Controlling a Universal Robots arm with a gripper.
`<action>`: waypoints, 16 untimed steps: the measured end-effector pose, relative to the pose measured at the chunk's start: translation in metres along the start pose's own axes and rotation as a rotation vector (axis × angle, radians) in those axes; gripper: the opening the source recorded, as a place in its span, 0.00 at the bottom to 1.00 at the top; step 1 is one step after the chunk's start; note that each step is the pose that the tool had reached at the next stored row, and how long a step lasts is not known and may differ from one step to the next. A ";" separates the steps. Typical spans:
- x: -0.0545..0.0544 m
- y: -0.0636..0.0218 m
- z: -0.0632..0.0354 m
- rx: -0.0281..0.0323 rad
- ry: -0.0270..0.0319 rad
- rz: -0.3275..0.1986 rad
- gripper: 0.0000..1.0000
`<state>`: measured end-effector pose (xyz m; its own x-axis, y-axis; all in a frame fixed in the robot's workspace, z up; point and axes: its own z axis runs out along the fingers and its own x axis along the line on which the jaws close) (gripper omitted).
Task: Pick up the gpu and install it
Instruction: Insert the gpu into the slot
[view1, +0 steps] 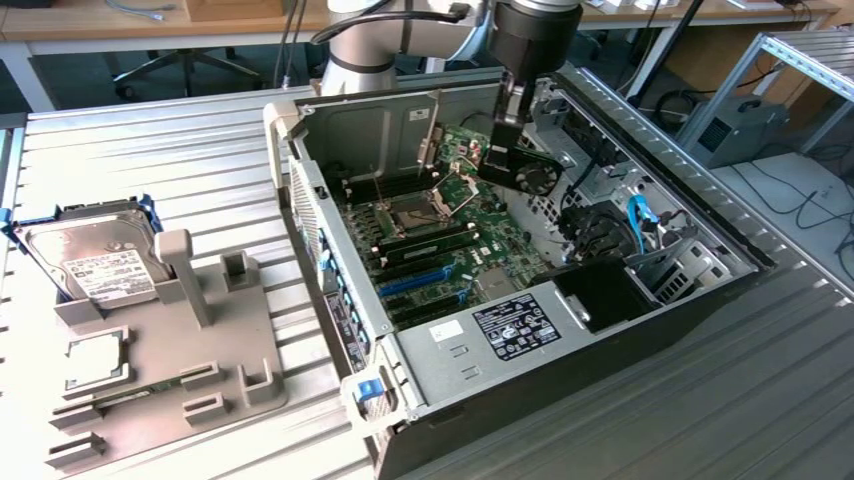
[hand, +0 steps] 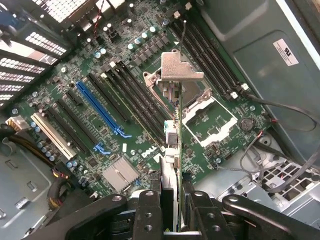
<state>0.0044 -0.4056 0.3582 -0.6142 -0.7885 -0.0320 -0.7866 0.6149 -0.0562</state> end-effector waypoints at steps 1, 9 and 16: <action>0.000 0.0000 0.0001 -0.0002 -0.0003 -0.006 0.26; 0.000 0.0000 0.0007 -0.0017 -0.0031 -0.053 0.26; 0.000 0.0000 0.0011 -0.0032 -0.0056 -0.099 0.26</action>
<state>0.0045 -0.4056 0.3572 -0.5331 -0.8454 -0.0320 -0.8436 0.5340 -0.0562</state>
